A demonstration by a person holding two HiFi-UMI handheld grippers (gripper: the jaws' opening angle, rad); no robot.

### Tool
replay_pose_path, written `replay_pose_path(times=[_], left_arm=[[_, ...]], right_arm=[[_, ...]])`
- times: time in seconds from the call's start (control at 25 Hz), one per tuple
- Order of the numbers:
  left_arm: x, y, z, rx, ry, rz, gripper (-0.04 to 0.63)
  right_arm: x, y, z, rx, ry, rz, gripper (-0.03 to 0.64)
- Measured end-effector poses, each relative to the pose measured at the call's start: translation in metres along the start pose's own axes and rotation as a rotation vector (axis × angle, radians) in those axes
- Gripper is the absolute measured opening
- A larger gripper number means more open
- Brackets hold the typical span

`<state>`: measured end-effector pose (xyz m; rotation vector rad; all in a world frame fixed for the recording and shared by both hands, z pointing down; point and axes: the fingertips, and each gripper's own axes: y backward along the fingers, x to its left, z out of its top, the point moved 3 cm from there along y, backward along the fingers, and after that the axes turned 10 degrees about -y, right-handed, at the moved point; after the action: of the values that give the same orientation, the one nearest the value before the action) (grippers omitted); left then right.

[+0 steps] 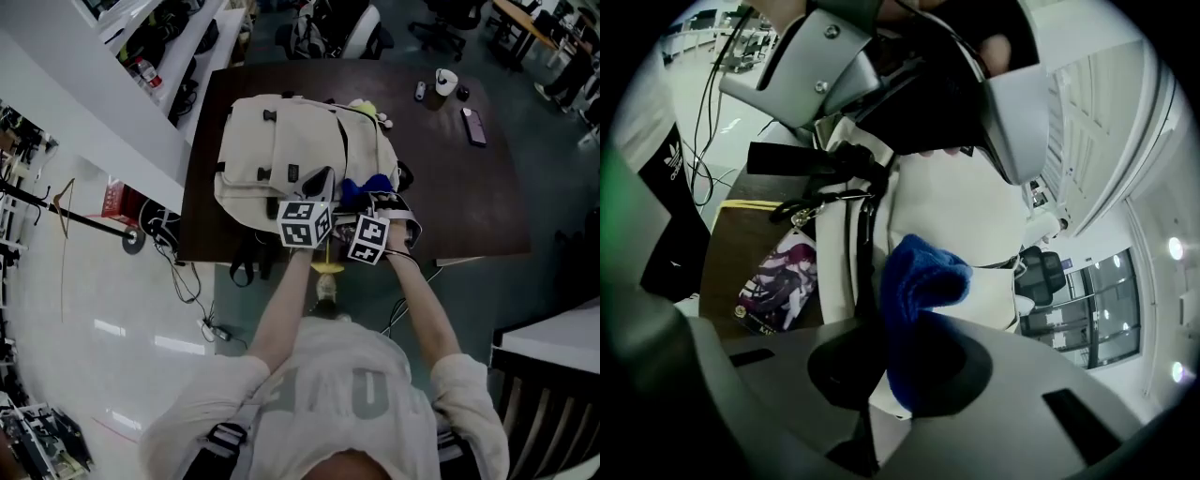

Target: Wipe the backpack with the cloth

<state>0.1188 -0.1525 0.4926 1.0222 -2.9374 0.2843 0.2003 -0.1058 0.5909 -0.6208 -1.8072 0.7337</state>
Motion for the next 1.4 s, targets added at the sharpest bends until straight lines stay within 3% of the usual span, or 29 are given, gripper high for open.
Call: replay_pose_path(times=[0.4,0.6,0.72,0.92,1.04,1.24,1.4], left_arm=[[-0.017,0.035,-0.020,0.033,-0.002,0.013,0.004],[-0.023,0.050,-0.022,0.036,-0.010,0.018,0.003],[-0.023,0.066,-0.013,0.005,-0.013,0.036,0.005],[-0.022,0.119,0.025,-0.116,0.034,0.139,0.005],[-0.026,0.148,0.046,-0.158,-0.013,0.167,0.005],[-0.022,0.173,0.068,-0.209,-0.046,0.199,0.005],[-0.026,0.185,0.082,-0.249,-0.068,0.190,0.003]], right_arm=[[0.038,0.024,-0.007,-0.020,0.001,0.029,0.048],[0.045,0.036,-0.006,-0.053,-0.053,0.051,0.048],[0.024,0.061,0.000,-0.145,-0.255,-0.006,0.048],[-0.016,0.129,0.007,-0.423,-0.823,-0.081,0.048],[-0.021,0.159,0.000,-0.543,-1.080,-0.104,0.048],[-0.026,0.190,-0.005,-0.664,-1.281,-0.124,0.048],[-0.031,0.214,-0.004,-0.728,-1.340,-0.144,0.048]])
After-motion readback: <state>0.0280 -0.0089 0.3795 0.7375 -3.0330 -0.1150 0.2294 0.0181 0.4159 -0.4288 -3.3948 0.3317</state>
